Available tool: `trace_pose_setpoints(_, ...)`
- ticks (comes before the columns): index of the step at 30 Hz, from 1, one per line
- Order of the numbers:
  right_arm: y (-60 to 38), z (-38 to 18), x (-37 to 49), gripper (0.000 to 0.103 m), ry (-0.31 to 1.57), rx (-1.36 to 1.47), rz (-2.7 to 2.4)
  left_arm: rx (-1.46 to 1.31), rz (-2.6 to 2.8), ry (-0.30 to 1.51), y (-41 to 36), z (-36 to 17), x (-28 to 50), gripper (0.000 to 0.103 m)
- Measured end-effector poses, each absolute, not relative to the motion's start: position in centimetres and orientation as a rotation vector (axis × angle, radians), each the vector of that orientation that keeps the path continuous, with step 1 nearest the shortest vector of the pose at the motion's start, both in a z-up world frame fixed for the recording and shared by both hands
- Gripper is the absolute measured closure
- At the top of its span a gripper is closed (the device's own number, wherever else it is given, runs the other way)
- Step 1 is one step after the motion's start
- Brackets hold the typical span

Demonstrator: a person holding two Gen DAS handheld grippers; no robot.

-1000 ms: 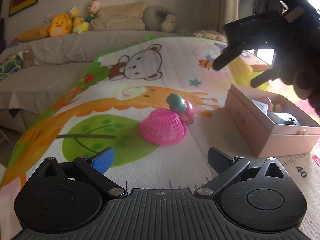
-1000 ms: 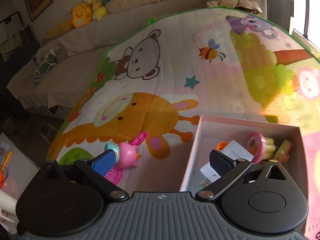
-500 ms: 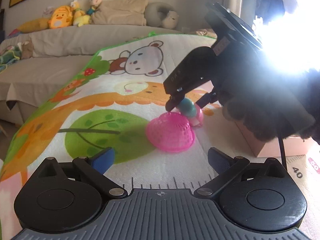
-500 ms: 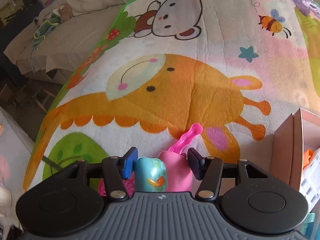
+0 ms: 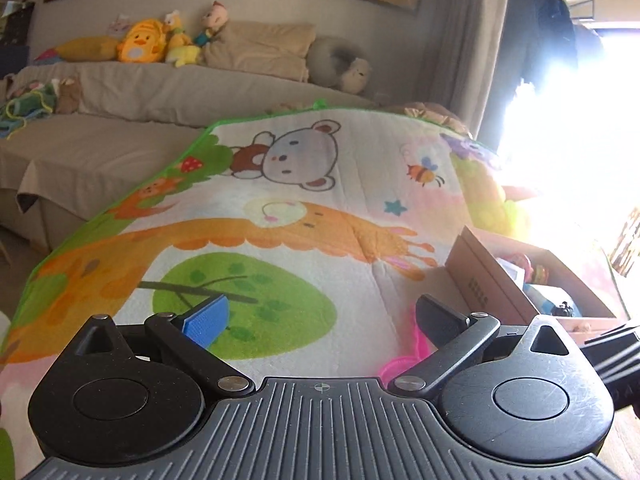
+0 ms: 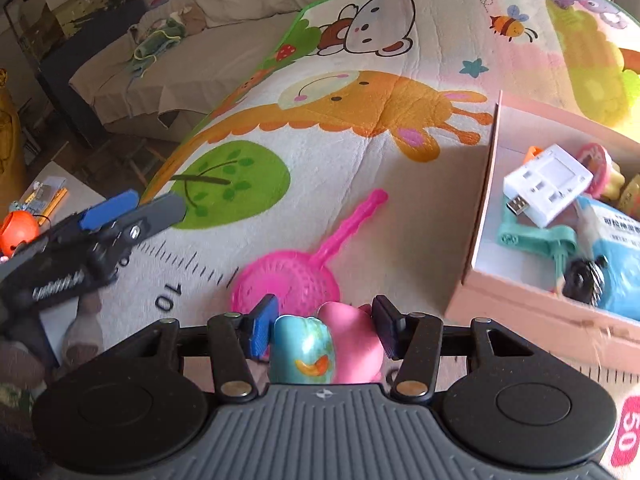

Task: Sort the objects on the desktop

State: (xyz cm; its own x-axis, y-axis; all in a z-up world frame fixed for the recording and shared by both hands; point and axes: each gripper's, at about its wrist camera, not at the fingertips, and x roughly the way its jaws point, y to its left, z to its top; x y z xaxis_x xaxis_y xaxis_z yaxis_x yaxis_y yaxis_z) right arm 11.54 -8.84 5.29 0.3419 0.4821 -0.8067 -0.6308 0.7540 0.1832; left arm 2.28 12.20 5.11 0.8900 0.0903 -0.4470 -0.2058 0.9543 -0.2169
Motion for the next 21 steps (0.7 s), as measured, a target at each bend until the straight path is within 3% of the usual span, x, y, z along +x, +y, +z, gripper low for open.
trace_pose_setpoints(4, -12.4, 5.3, 9.1, 0.048, 0.922, -0.226, 0.683, -0.182, 0.084, 0.491, 9.4, 4.6, 2.6, 0.0)
trace_pose_setpoints(11, -19.0, 9.8, 11.4, 0.049, 0.702, -0.065, 0.503, -0.064, -0.018, 0.567, 4.5, 2.2, 3.6, 0.0)
trace_pose_setpoints(18, -19.7, 6.8, 19.0, 0.049, 0.908, 0.126, 0.457, 0.021, -0.057, 0.541, 2.7, 1.4, 2.7, 0.0)
trace_pose_setpoints(21, -19.7, 5.8, 19.9, 0.049, 0.948, 0.33, 0.602, 0.002, -0.058, 0.548, 3.0, 1.4, 2.9, 0.0)
